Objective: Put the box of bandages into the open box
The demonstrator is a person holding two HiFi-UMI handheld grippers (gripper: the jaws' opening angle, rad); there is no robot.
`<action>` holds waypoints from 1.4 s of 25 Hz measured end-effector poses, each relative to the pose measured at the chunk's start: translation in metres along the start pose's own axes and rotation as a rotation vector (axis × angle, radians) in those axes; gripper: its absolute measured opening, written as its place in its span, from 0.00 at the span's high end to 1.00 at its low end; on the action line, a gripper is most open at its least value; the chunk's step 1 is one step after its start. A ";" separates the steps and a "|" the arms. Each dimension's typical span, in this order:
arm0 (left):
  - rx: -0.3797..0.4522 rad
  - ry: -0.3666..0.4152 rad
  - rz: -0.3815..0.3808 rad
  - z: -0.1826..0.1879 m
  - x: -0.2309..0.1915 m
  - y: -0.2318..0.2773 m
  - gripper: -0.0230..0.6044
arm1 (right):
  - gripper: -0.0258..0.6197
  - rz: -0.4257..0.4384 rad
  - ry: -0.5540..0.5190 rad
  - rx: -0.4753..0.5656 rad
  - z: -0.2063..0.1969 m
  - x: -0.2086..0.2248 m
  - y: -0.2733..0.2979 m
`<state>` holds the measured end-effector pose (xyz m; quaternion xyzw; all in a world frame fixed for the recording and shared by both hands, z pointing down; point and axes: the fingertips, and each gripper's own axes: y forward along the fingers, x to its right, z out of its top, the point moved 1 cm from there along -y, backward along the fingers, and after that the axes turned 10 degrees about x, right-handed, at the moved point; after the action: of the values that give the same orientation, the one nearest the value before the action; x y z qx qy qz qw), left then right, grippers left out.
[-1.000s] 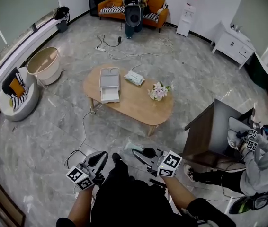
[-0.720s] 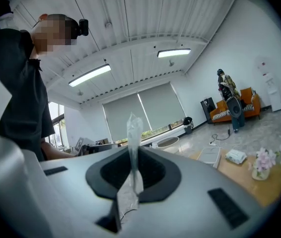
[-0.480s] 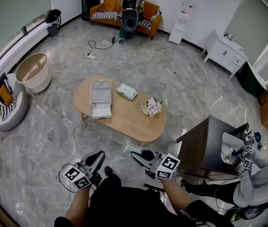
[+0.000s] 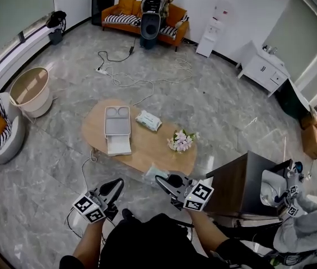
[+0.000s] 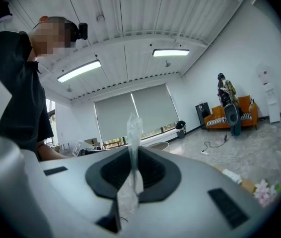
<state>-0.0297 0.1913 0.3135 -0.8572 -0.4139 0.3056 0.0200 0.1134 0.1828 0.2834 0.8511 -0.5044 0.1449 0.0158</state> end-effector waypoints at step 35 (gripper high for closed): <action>-0.106 -0.043 0.330 0.012 -0.320 0.081 0.93 | 0.90 0.125 0.285 -0.211 -0.126 0.287 0.210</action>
<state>-0.1305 -0.0951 0.4424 -0.9066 -0.2837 0.3006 -0.0845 0.0324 -0.1438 0.4548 0.7827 -0.5612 0.2110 0.1672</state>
